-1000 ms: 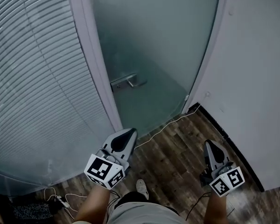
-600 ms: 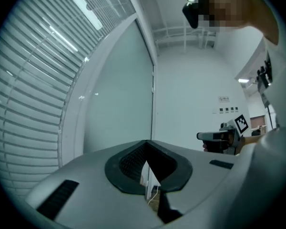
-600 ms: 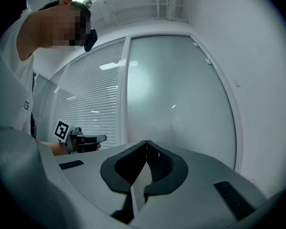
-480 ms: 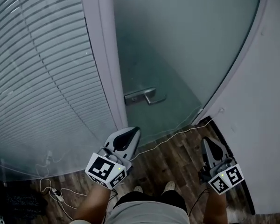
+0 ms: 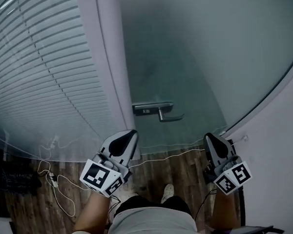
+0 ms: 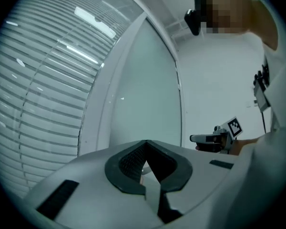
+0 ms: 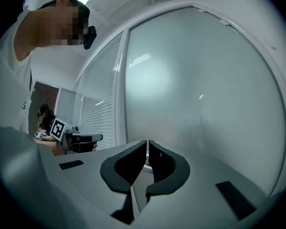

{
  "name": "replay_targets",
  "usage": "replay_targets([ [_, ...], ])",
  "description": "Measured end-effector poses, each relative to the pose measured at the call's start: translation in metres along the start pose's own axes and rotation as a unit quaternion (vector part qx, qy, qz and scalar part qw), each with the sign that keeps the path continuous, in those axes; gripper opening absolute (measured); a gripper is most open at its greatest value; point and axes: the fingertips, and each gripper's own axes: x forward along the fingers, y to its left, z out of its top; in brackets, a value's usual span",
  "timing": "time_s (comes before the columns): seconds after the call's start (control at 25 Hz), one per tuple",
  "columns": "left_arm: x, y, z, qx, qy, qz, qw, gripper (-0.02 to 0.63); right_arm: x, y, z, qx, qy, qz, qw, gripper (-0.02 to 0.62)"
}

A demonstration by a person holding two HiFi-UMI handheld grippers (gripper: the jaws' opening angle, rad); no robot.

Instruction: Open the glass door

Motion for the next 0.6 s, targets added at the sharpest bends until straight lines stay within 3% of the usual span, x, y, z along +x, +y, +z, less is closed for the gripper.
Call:
replay_targets([
  [0.16,0.013,-0.005,0.004,0.001,-0.003,0.041,0.9992,0.000,0.020,-0.022,-0.004,0.000,0.029,0.053,0.998,0.007],
  [0.32,0.018,-0.011,0.002,0.005,0.001,0.067,0.9978,0.000,0.037,-0.029,-0.019,-0.001,0.060,0.106,0.993,0.086],
  [0.6,0.020,-0.013,-0.010,0.006,0.012,0.079,0.9968,0.000,0.075,-0.041,-0.065,-0.026,0.137,0.142,0.980,0.189],
])
